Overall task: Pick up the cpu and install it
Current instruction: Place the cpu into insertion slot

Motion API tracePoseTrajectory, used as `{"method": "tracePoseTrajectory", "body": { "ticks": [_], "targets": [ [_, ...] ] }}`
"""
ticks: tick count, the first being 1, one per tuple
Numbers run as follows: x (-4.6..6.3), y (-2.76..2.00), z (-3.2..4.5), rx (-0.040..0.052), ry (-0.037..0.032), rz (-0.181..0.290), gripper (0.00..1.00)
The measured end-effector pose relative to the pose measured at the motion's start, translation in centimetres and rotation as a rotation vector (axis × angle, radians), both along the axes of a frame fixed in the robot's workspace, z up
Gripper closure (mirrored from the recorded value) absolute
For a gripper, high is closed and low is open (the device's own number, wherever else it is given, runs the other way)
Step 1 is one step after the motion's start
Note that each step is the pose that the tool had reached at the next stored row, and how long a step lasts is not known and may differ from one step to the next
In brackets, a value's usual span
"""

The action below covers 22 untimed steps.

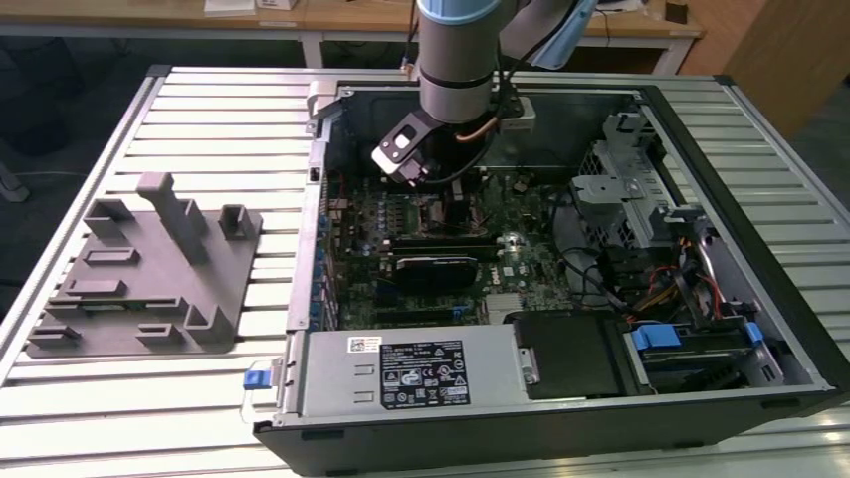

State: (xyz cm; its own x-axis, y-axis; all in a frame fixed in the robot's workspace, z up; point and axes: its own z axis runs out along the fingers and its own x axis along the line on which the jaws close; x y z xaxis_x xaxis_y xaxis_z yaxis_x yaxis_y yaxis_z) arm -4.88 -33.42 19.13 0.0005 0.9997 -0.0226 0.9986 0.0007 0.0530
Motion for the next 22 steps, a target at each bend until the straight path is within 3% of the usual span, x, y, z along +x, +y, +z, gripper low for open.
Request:
{"method": "tracePoseTrajectory", "body": {
  "ticks": [19, 21, 22],
  "targets": [
    [-0.02, 0.12, -0.25, 0.0000, 0.0006, 0.000, 0.45],
    [0.00, 0.17, -0.33, 0.0026, -0.0004, 0.000, 0.45],
    [-0.01, 0.16, -0.32, 0.0019, -0.0001, 0.000, 0.39]
  ]
}}
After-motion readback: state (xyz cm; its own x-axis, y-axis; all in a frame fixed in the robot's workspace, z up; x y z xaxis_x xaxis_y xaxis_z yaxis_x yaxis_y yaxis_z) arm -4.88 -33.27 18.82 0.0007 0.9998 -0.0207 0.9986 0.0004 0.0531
